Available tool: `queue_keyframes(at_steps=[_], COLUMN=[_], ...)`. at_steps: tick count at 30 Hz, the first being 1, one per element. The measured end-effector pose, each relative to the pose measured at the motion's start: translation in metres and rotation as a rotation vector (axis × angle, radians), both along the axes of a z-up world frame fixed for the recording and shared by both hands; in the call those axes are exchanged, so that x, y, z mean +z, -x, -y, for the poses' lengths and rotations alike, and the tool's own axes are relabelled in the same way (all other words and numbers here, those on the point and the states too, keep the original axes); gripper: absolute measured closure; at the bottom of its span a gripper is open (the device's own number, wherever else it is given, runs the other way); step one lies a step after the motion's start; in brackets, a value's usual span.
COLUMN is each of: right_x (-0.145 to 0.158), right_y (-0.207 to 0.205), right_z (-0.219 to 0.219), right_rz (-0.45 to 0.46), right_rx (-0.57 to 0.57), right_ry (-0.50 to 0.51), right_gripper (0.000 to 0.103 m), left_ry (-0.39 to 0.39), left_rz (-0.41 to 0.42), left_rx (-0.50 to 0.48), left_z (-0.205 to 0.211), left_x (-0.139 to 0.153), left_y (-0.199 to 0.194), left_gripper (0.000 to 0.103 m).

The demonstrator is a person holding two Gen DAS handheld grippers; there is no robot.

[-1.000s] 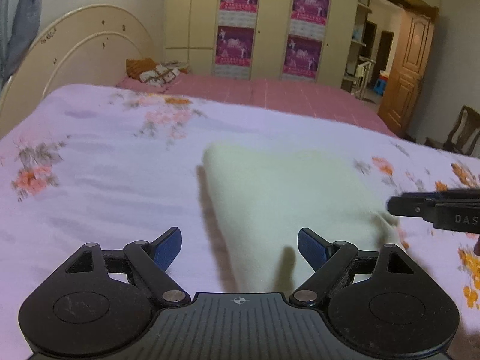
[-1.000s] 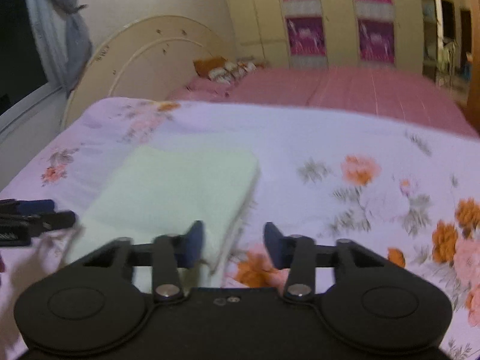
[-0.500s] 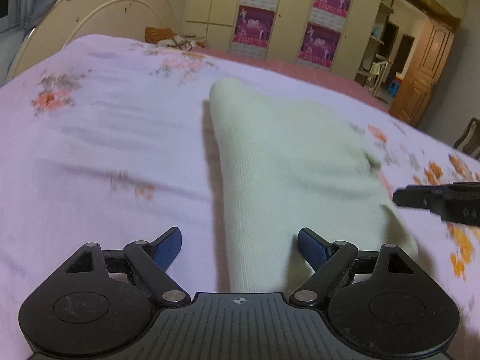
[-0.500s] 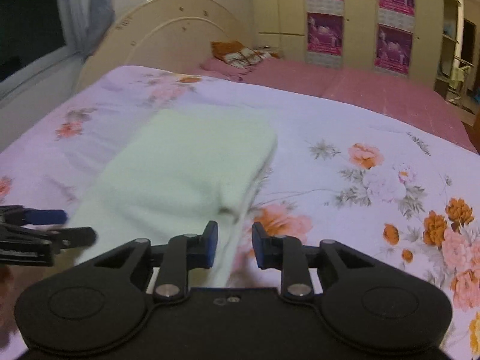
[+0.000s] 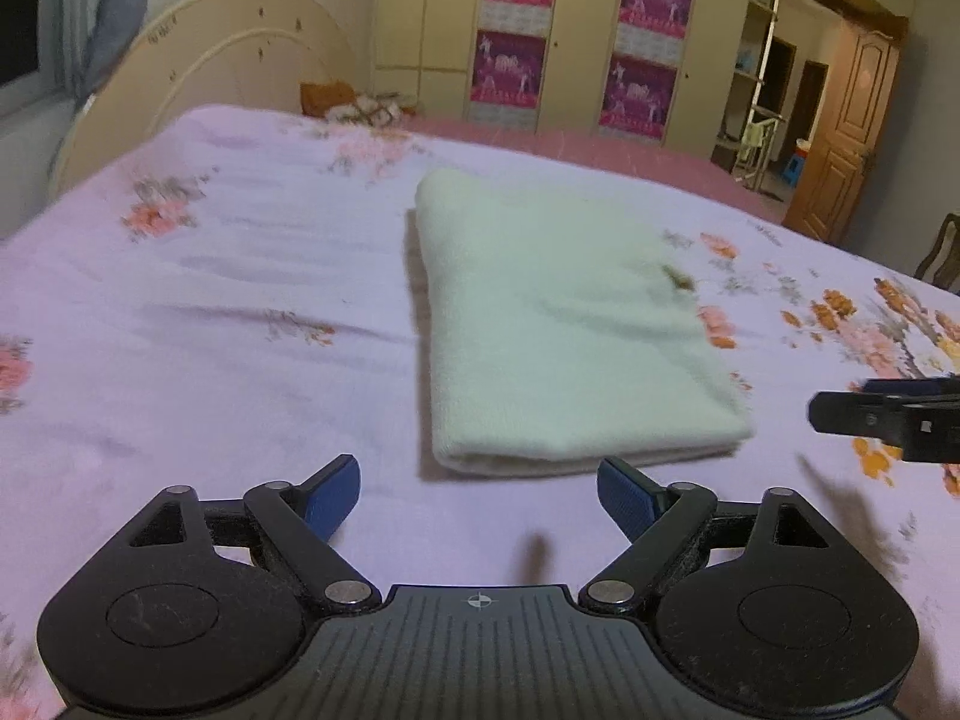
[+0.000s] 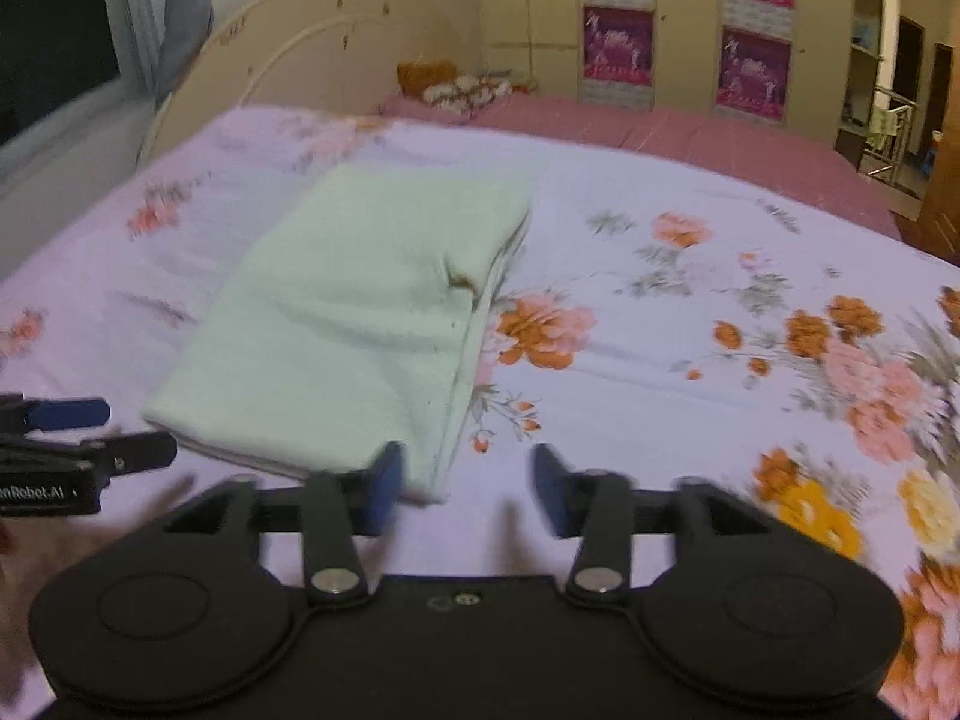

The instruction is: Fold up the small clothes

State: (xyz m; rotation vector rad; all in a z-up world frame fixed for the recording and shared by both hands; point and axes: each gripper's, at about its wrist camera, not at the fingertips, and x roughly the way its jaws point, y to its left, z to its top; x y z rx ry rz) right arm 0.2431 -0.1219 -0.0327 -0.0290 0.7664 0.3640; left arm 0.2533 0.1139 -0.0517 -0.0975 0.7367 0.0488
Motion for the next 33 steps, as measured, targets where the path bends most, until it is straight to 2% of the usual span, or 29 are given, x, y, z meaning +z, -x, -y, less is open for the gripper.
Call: queue_keyframes(at_steps=[1, 5, 10, 16, 22, 26, 33], right_x=[0.003, 0.014, 0.032, 0.064, 0.085, 0.089, 0.094], right_y=[0.003, 0.031, 0.074, 0.128, 0.174, 0.192, 0.207], right_z=[0.004, 0.015, 0.029, 0.041, 0.038, 0.036, 0.034], right_rz=[0.006, 0.008, 0.036, 0.09, 0.153, 0.18, 0.221], right_rx=[-0.011, -0.029, -0.051, -0.087, -0.106, -0.116, -0.101], right_ry=[-0.018, -0.048, -0.073, -0.132, -0.099, -0.063, -0.015], right_gripper=[0.023, 0.018, 0.006, 0.002, 0.001, 0.001, 0.001], left_ry=[0.0, -0.01, -0.013, -0.034, -0.005, -0.005, 0.003], left_rz=[0.021, 0.069, 0.119, 0.176, 0.195, 0.202, 0.234], left_rx=[-0.003, -0.02, -0.038, -0.059, -0.04, -0.048, -0.047], left_z=[0.003, 0.017, 0.029, 0.037, 0.036, 0.042, 0.054], left_x=[0.005, 0.026, 0.056, 0.087, 0.105, 0.108, 0.117], left_y=[0.009, 0.04, 0.083, 0.138, 0.186, 0.205, 0.216], left_gripper=[0.0, 0.0, 0.0, 0.0, 0.0, 0.0, 0.0])
